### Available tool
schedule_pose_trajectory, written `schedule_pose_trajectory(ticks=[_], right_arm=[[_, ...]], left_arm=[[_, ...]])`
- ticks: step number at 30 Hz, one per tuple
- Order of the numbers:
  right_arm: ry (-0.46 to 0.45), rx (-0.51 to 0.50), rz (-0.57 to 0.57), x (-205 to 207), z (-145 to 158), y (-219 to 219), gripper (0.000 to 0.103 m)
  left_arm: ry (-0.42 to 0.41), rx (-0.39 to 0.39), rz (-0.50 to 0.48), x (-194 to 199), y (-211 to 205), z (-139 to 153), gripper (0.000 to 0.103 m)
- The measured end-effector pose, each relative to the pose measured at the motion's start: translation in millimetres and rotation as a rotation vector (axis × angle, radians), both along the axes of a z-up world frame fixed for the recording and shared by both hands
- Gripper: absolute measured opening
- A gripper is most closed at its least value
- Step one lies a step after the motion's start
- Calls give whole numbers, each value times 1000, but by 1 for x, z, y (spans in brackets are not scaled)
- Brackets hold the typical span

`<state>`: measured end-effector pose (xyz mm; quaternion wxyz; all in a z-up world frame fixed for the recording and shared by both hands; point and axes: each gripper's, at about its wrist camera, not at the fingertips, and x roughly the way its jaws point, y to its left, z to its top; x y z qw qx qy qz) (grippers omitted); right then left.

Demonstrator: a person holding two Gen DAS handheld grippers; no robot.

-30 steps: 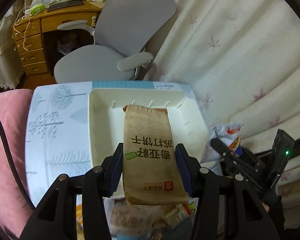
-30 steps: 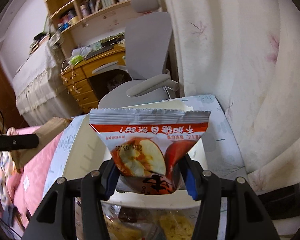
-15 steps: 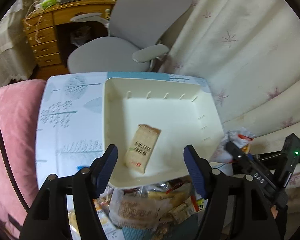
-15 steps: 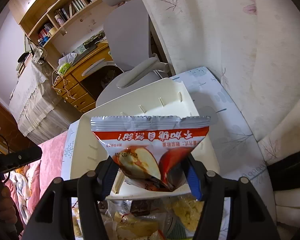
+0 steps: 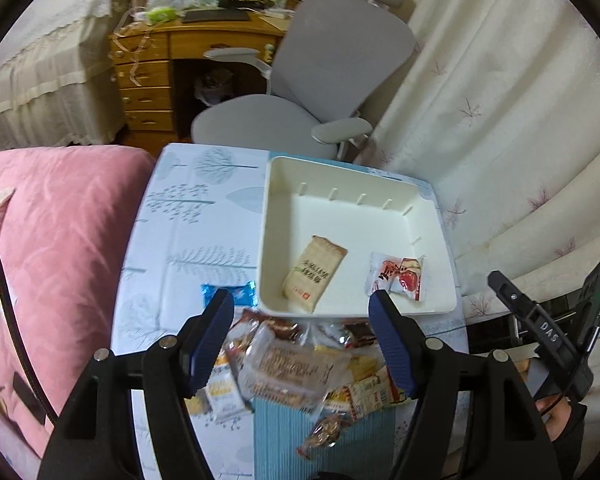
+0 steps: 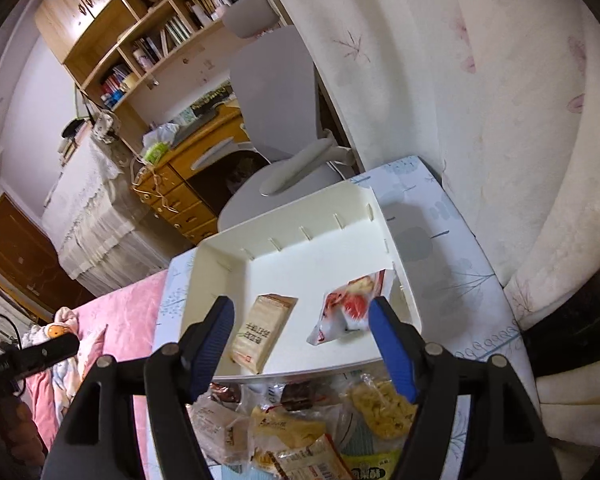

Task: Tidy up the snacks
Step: 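Move both grippers back over the snack pile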

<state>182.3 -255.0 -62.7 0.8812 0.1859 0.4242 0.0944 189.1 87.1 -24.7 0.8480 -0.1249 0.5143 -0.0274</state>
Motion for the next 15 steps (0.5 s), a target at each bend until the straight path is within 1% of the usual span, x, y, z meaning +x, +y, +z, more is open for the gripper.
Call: schedule_pose_trajectory(ticks=[4,9,12,15], right_arm=[[5,28,23,-13,1,-3,70],[70,110,46,-31,-11,-3,70],[120,136,62,-41,-24,1,70],[190,166,76,-49,-41,5,70]], left_arm=[[16,11,45,-28,7,1,69],[50,41,101,-60,14,-8,70],[81,60,135,-77,21,-16,70],[121,68,149,-89,28,-27,70]])
